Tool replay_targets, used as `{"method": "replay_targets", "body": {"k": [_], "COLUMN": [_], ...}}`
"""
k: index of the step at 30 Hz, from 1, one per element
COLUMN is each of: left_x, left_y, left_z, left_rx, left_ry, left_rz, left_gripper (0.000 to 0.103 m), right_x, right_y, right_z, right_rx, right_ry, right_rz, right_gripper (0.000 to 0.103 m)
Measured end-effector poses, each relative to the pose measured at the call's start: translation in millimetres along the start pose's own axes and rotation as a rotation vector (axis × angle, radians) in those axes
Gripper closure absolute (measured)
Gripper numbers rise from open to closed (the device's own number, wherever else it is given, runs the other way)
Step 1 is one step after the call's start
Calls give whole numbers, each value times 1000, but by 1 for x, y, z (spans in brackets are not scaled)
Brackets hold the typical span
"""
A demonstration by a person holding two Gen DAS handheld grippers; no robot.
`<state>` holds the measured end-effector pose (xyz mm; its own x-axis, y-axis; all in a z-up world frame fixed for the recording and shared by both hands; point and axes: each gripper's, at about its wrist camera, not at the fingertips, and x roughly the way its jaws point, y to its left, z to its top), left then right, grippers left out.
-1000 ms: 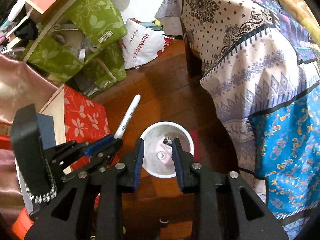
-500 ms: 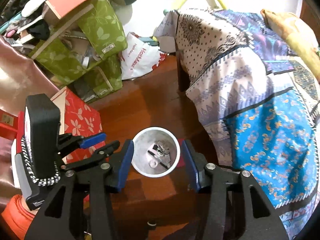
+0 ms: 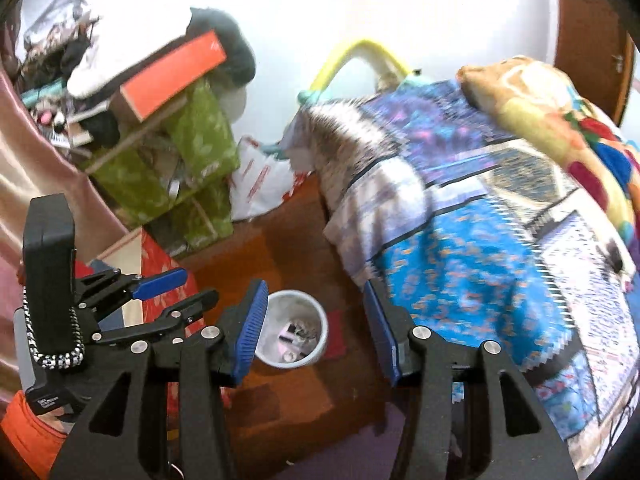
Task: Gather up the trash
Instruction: 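Move both open tools back to the items on the mat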
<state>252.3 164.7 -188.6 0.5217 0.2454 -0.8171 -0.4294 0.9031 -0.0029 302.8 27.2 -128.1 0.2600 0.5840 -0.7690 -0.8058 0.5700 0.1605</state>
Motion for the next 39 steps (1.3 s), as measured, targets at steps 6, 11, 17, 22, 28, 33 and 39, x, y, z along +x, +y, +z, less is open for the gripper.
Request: {"method": "replay_targets", "body": {"k": [6, 11, 17, 22, 28, 33, 39], "left_x": [-33, -37, -23, -2, 24, 54, 97], "left_y": [-59, -118, -195, -258, -313, -353, -388], "left_z": [26, 48, 70, 85, 98, 109, 120], "left_rx": [85, 138, 236, 321, 370, 407, 432], "left_ry": [-90, -118, -121, -110, -77, -54, 6], "left_rz": [-43, -114, -186, -239, -295, -320, -345], "left_gripper": [54, 53, 53, 53, 53, 53, 53], "right_x": [-53, -90, -122, -133, -136, -130, -110], "right_y": [-40, -87, -151, -211, -273, -311, -351], "right_z": [-8, -19, -40, -61, -79, -90, -94], "right_rx": [55, 112, 186, 271, 368, 408, 430], "right_ry": [-92, -147, -167, -153, -122, -102, -74], "right_rz": [-62, -140, -255, -340, -402, -434, -425], "right_gripper": [56, 54, 54, 54, 54, 54, 54]}}
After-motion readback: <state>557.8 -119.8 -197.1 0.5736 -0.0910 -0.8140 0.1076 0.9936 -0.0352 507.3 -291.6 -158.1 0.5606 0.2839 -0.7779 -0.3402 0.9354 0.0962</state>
